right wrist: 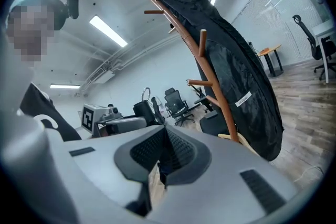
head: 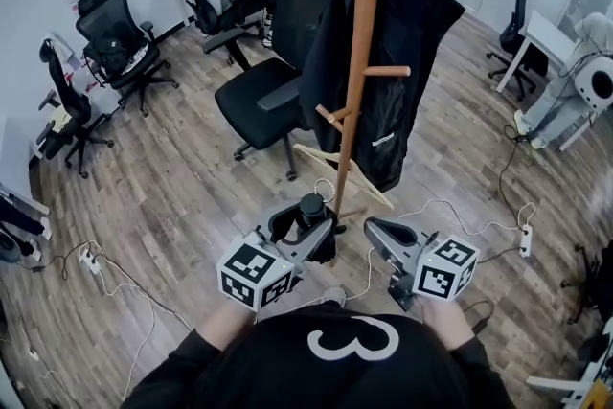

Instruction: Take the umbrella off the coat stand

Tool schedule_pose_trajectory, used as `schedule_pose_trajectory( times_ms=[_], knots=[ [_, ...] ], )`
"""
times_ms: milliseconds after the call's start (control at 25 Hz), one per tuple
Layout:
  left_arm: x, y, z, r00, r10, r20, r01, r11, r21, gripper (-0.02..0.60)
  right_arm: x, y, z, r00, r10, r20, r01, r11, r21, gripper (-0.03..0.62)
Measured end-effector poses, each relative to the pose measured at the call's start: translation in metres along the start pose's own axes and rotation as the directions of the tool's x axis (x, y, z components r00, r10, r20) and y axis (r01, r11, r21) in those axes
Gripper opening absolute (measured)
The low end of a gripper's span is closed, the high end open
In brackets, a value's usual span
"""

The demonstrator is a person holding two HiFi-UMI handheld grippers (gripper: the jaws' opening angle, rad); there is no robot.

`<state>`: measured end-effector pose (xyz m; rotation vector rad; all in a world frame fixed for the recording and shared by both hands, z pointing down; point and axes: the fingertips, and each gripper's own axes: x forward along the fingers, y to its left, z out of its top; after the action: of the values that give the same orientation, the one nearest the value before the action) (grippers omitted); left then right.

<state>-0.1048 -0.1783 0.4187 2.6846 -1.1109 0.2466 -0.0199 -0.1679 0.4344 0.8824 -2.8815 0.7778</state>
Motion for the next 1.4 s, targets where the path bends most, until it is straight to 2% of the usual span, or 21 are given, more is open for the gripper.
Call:
schedule_pose_trajectory(
  times_ms=[640, 1400],
  knots=[
    [-0.073, -0.076, -0.021, 0.999, -0.047, 0.002, 0.047, 0.999, 0.000, 0.207, -0.051, 0.075, -0.038, 0.999, 0.003, 0.054, -0.003, 1.000, -0.007, 0.026],
    [-0.127, -0.159, -0.039, 0.996, -0.087, 0.018, 0.087, 0.996, 0.012, 0.207, -0.123, 0.137, -0.067, 0.996, -0.015, 0.084, 0.020, 0.999, -0.050, 0.026]
  ],
)
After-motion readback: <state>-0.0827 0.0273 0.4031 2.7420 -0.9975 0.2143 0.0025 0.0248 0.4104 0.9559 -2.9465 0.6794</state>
